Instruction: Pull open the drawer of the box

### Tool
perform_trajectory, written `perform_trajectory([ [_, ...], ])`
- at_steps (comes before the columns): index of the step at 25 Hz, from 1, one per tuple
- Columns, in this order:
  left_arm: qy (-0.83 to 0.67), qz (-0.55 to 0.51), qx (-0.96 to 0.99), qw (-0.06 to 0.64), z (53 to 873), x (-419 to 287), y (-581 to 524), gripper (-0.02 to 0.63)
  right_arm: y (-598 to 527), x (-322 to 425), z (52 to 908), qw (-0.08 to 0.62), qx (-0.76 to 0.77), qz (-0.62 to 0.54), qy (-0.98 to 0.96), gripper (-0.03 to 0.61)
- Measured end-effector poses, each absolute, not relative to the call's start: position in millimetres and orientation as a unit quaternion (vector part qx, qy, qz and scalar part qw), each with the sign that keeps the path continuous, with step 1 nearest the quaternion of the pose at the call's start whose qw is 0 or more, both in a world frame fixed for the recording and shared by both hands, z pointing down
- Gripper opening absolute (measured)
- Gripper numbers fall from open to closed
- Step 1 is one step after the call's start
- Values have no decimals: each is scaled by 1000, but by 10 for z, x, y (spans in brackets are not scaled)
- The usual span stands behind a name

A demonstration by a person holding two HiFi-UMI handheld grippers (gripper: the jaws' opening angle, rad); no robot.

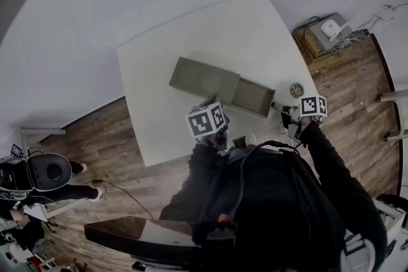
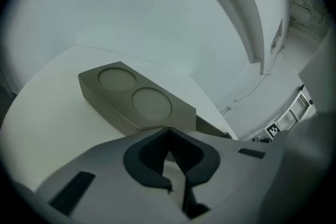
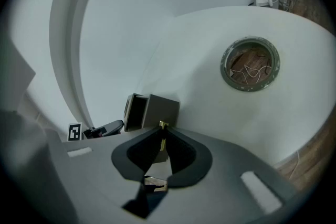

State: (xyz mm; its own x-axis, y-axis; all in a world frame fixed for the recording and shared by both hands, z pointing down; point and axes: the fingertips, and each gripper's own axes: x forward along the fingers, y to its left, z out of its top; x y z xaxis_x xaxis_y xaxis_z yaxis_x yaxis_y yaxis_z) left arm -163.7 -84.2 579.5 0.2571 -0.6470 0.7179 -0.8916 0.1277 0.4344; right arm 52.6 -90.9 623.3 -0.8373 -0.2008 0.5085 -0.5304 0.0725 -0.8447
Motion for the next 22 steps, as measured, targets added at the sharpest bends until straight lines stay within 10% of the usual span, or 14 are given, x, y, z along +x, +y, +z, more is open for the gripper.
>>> perform_trajectory([
  [22,-596,134,646,458,5784,-1620,-846,-4,-882,679,6241,136,262,632,-716,29],
])
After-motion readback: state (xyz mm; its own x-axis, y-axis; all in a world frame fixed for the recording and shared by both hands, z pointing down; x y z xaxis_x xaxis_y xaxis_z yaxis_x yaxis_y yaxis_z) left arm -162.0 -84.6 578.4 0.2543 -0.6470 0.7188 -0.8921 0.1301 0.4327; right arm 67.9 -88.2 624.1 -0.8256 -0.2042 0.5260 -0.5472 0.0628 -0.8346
